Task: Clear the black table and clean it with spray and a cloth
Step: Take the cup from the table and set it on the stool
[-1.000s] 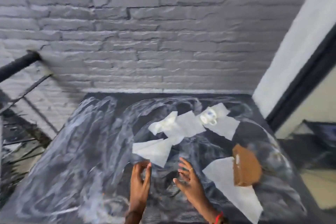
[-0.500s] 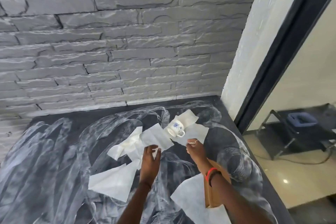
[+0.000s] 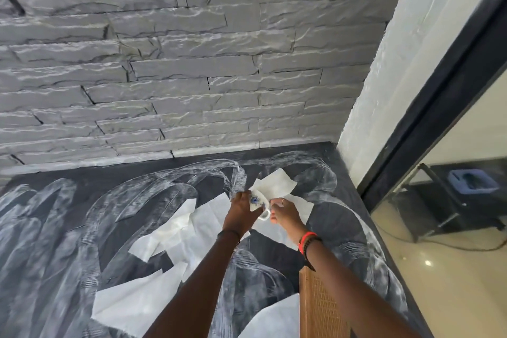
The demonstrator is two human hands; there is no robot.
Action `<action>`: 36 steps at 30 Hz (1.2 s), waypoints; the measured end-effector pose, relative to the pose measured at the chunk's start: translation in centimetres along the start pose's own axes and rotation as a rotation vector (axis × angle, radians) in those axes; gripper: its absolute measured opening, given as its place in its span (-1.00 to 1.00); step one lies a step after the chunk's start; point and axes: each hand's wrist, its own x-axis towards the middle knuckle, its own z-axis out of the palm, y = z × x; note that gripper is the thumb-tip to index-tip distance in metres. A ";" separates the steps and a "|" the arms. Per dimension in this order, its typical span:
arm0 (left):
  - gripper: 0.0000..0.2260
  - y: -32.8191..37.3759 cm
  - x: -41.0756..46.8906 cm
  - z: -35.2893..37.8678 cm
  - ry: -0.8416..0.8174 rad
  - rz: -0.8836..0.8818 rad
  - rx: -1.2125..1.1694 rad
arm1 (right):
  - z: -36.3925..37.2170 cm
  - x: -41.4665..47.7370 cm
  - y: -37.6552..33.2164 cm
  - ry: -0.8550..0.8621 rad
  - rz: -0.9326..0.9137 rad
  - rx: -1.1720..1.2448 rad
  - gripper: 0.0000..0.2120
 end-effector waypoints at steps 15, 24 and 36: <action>-0.43 -1.1 0.6 -1.0 0.129 0.054 0.028 | -0.3 -0.6 -1.0 -0.102 0.000 -0.003 -0.73; -0.38 -4.4 -5.8 -7.7 0.216 0.057 -0.154 | 4.3 -6.7 -4.2 -0.343 -0.126 0.066 -0.81; -0.40 -17.5 -28.0 -16.8 0.499 -0.160 -0.329 | 19.3 -22.4 -4.4 -1.001 -0.199 -0.273 -0.93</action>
